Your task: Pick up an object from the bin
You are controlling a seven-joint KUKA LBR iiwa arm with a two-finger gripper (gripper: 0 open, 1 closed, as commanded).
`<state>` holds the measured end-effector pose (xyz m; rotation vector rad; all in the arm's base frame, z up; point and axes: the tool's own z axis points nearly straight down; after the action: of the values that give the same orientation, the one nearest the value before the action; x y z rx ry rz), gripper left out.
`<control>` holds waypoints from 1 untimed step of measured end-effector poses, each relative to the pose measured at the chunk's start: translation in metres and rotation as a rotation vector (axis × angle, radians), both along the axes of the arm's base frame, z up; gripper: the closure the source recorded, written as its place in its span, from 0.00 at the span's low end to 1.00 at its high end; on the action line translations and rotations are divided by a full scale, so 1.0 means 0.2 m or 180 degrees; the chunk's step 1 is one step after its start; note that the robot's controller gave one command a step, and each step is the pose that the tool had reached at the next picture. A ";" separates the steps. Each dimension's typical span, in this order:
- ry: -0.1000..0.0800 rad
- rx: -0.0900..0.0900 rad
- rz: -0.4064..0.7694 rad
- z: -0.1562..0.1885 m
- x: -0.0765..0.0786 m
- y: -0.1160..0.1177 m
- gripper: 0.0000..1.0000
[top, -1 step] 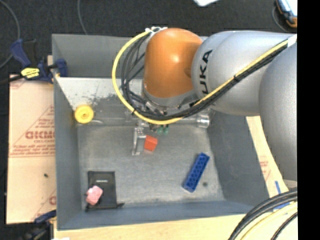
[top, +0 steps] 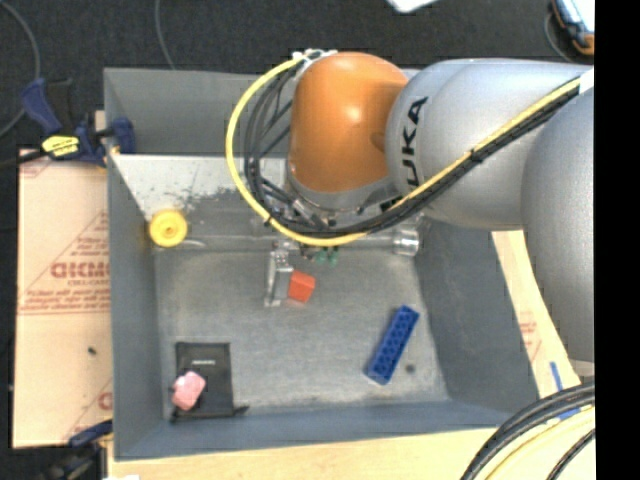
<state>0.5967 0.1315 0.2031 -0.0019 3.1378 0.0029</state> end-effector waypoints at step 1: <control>0.0035 -0.0009 0.0310 -0.42 -0.23 -0.36 0.00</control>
Offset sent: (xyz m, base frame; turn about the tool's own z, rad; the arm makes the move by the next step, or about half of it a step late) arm -0.0715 -0.0703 -0.1058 -0.0048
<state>0.5500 0.0604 0.1183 -0.1550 3.1450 -0.0014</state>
